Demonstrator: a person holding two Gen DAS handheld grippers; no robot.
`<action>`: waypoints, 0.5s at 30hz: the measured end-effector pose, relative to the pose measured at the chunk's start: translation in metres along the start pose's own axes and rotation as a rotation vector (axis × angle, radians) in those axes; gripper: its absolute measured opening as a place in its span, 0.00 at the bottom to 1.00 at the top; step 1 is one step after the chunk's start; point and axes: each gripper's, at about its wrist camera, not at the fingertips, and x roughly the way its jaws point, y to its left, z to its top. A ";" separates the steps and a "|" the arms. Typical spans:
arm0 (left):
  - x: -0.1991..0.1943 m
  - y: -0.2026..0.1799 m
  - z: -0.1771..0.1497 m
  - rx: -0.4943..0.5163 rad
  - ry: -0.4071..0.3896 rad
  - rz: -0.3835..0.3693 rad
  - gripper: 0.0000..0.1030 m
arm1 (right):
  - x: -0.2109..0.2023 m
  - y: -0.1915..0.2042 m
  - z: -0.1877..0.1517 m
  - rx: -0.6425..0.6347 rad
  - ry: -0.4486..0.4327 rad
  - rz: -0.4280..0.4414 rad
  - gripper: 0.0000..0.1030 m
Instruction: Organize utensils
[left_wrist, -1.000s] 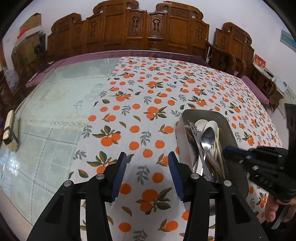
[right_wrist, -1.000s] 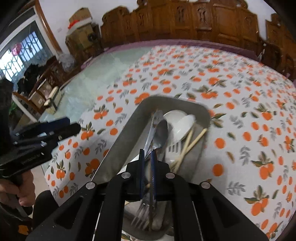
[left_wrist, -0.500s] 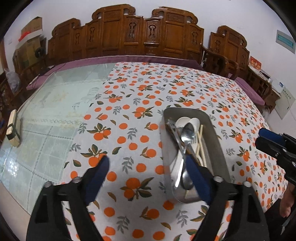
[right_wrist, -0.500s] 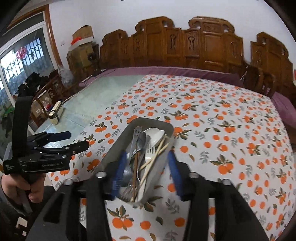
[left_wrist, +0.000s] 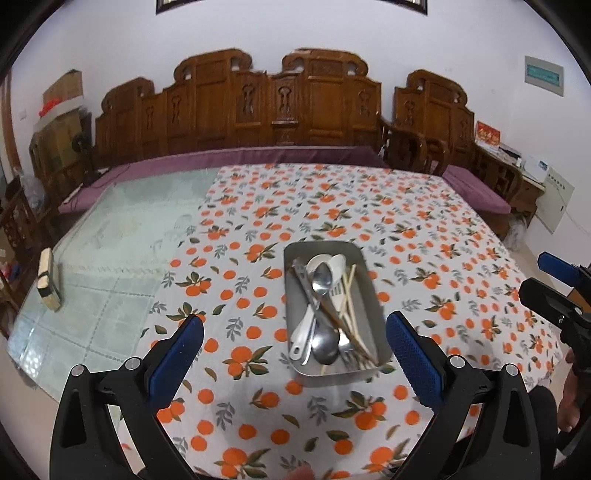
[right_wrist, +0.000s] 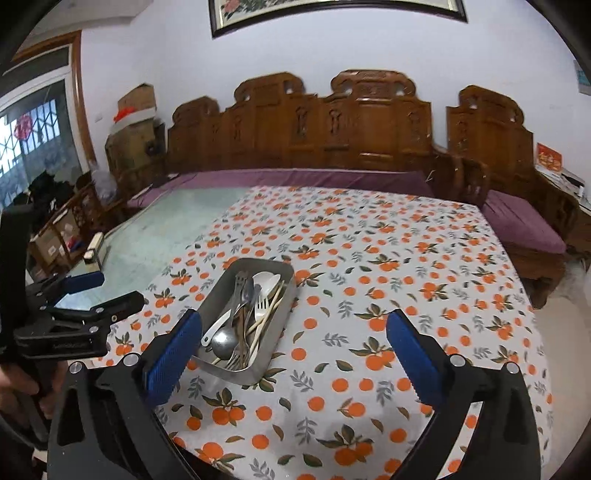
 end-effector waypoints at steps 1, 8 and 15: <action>-0.006 -0.004 -0.001 0.005 -0.009 0.001 0.92 | -0.006 -0.001 0.000 0.001 -0.010 -0.004 0.97; -0.041 -0.016 -0.002 -0.014 -0.058 -0.036 0.92 | -0.037 0.006 -0.002 -0.009 -0.054 -0.027 0.97; -0.071 -0.022 0.010 -0.021 -0.121 -0.017 0.92 | -0.062 0.011 0.006 -0.010 -0.107 -0.053 0.97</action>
